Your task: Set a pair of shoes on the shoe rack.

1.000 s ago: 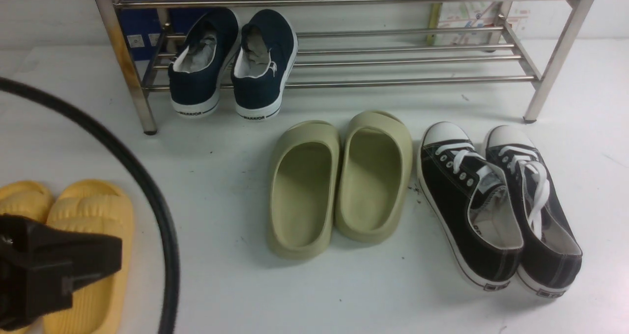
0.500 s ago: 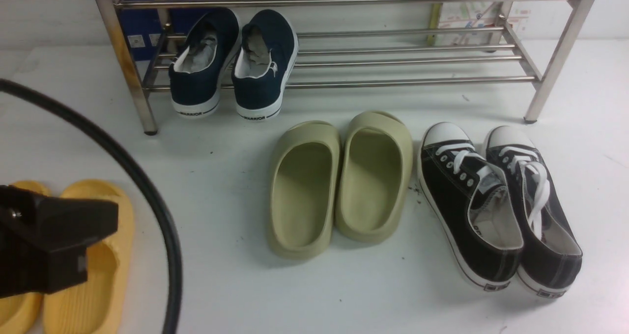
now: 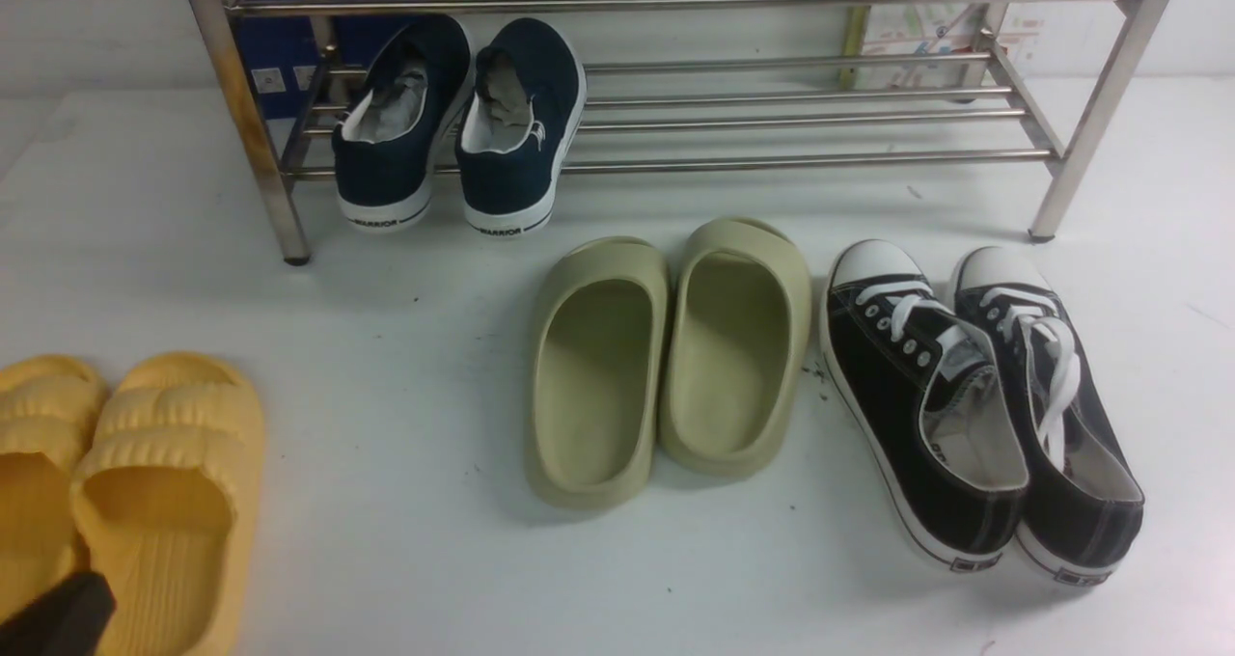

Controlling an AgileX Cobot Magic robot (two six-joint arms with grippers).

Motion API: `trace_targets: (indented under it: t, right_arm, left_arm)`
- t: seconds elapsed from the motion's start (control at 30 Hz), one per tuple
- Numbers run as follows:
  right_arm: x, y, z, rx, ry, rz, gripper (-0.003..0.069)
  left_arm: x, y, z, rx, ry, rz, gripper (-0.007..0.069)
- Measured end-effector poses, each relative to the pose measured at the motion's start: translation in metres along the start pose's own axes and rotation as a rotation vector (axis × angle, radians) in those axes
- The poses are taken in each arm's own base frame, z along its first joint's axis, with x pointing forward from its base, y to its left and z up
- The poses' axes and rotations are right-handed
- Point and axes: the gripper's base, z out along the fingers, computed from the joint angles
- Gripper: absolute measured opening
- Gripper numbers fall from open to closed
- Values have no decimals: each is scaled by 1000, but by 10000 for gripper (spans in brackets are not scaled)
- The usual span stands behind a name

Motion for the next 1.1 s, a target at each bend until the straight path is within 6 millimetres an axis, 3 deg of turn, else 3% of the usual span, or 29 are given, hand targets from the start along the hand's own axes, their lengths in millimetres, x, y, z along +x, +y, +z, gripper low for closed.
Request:
trace_targets:
  t: [0.07, 0.17, 0.5, 0.7, 1.1]
  right_arm:
    - [0, 0, 0, 0, -1, 0, 239]
    - [0, 0, 0, 0, -1, 0, 239]
    - [0, 0, 0, 0, -1, 0, 239]
    - [0, 0, 0, 0, -1, 0, 239]
    - [0, 0, 0, 0, -1, 0, 239]
  left_arm:
    - [25, 2, 6, -13, 88, -27, -13]
    - [35, 2, 6, -10, 170, -31, -13]
    - [35, 1, 6, -10, 172, -91, -13]
    - [33, 3, 6, -49, 149, -272, -13]
    - [33, 5, 7, -83, 136, -285, -2]
